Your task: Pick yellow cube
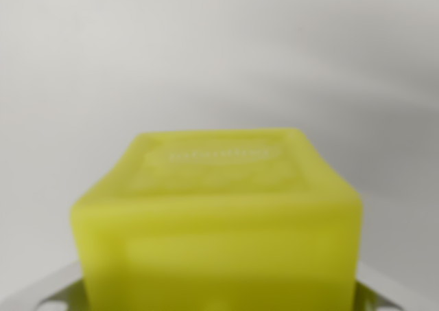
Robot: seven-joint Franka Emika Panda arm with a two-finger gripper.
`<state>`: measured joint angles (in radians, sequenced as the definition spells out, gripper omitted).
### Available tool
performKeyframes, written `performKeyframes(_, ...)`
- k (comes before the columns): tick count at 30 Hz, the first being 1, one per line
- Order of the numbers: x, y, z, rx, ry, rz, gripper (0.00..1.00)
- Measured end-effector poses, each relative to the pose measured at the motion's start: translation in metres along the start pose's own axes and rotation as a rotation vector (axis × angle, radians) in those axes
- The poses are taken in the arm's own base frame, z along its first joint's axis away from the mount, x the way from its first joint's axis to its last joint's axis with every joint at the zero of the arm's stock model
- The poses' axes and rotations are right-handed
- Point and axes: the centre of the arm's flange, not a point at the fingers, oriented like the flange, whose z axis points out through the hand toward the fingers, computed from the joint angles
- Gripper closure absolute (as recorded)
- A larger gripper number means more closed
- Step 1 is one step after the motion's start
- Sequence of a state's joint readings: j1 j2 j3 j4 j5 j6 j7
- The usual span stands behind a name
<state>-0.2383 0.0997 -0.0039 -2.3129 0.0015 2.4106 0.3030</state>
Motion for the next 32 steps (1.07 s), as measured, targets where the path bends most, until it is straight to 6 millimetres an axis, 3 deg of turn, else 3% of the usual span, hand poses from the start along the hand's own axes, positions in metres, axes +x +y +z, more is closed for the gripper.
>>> performKeyframes(24,0.0,0.0,-0.06,0.0,0.0,0.0,1.0)
performKeyframes(32,0.0,0.0,-0.064,0.0,0.0,0.0,1.0)
